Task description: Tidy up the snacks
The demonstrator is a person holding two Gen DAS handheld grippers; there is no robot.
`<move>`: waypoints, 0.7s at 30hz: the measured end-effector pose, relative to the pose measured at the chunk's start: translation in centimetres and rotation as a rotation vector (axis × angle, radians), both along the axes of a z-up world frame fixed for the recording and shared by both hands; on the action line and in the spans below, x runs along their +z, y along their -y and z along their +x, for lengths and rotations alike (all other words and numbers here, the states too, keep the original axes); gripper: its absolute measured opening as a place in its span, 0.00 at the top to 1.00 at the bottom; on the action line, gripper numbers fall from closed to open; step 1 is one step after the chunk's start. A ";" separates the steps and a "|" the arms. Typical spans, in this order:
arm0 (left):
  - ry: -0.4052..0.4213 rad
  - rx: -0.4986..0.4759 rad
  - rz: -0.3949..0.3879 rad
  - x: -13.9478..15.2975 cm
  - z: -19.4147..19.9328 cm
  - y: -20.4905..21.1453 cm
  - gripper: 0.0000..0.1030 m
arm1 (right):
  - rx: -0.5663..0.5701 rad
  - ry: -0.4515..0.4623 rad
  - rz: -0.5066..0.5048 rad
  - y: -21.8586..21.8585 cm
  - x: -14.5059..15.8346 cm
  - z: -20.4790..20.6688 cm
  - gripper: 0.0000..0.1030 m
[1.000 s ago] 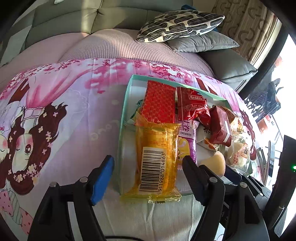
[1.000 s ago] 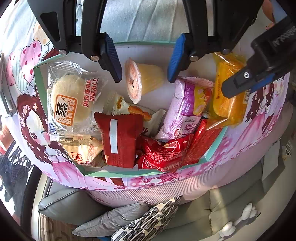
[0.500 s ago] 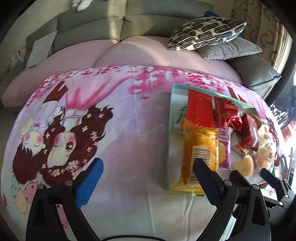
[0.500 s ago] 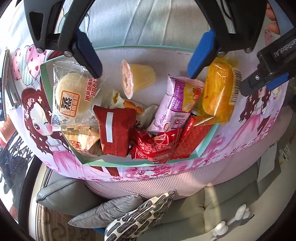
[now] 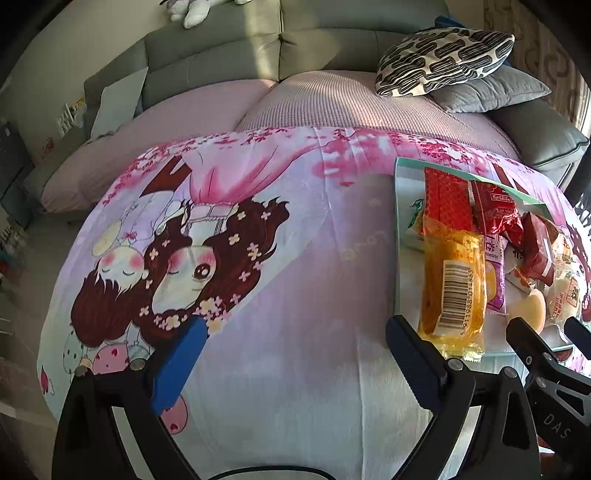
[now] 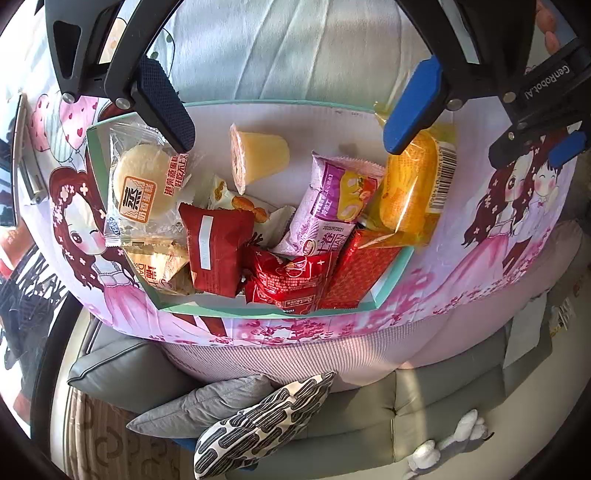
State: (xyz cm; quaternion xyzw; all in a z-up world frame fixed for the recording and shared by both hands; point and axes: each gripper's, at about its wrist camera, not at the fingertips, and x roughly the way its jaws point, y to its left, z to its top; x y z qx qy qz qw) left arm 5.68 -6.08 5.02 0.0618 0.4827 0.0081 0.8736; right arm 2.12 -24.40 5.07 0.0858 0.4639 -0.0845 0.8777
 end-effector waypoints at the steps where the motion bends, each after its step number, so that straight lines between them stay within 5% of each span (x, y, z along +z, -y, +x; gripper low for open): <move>1: -0.002 0.006 0.003 0.0 -0.1 -0.2 0.05 | 0.003 0.000 0.003 -0.1 0.1 0.0 0.00; 21: 0.001 0.049 0.066 0.2 -0.8 -1.5 0.05 | 0.016 -0.002 -0.001 -0.6 0.8 -0.4 0.00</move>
